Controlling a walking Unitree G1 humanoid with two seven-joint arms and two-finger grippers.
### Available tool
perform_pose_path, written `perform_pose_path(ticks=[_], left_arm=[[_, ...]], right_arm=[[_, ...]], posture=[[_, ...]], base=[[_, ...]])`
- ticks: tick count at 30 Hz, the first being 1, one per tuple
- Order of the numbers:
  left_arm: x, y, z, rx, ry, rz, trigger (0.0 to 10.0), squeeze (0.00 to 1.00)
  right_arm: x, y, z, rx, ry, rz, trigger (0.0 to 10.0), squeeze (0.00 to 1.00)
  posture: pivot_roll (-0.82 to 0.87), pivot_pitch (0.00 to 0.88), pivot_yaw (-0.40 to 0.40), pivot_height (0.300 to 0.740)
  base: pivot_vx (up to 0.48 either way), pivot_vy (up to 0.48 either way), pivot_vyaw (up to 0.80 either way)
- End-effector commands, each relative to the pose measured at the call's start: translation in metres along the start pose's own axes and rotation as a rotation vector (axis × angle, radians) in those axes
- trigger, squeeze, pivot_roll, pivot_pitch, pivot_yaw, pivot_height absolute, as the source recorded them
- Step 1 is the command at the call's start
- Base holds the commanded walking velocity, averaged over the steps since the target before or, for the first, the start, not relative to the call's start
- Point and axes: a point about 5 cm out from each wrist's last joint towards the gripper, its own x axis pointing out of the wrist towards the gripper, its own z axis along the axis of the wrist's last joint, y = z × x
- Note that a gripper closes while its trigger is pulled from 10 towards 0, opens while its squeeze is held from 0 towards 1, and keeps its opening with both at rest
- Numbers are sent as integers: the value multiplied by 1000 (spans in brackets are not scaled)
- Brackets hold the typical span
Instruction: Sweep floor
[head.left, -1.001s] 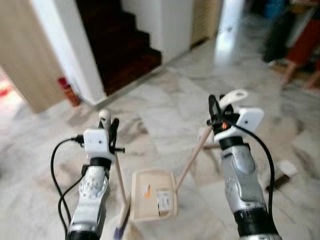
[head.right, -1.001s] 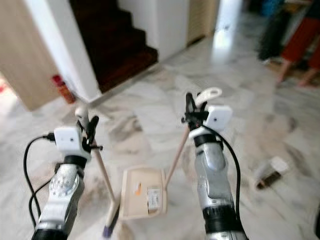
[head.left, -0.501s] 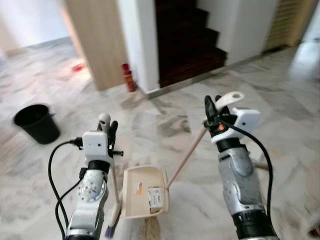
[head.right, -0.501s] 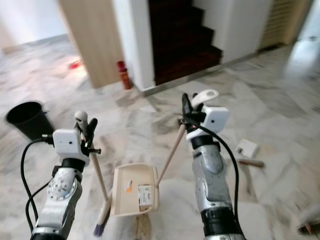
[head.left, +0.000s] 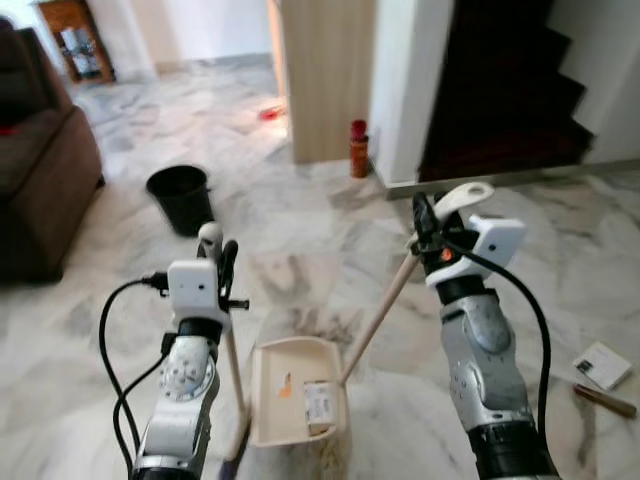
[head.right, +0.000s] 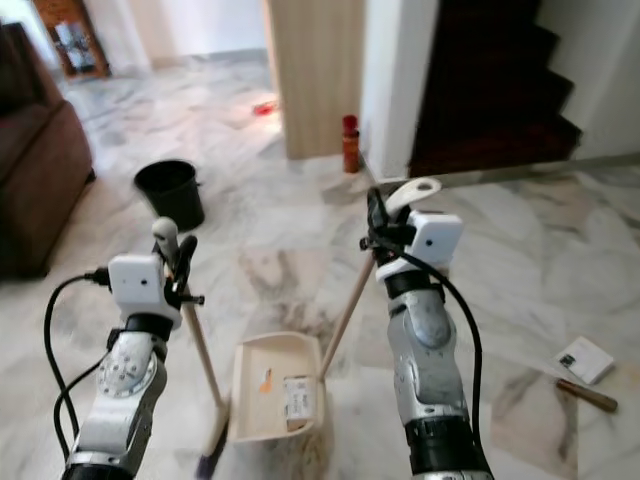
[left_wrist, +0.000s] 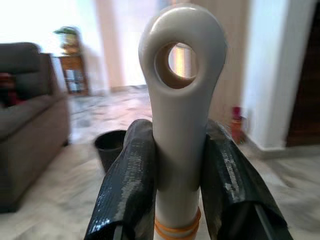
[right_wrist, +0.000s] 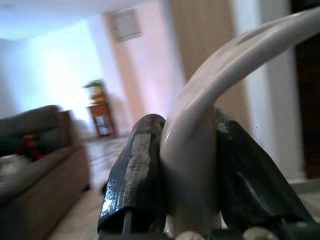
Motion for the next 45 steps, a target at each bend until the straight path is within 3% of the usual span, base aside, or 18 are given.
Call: perform_pose_path(ticks=[1, 16, 36, 45], left_arm=[[4, -2, 14, 9, -60, -2, 10000, 0], [1, -3, 13, 9, -53, 15, 10000, 0], [-1, -9, 13, -29, -68, 25, 10000, 0], [2, -7, 15, -18, -78, 27, 10000, 0]], right_arm=[[5, 2, 14, 33, -67, 14, 10000, 0], [3, 5, 13, 59, -45, 65, 10000, 0], [-2, 10, 8, 7, -25, 117, 10000, 0], [1, 11, 9, 23, -24, 115, 10000, 0]], posture=[[25, 0, 39, 740], [17, 0, 35, 740], [18, 0, 21, 740], [25, 0, 21, 740]], base=[[0, 0, 769], [0, 0, 103], [335, 0, 0], [401, 0, 440]])
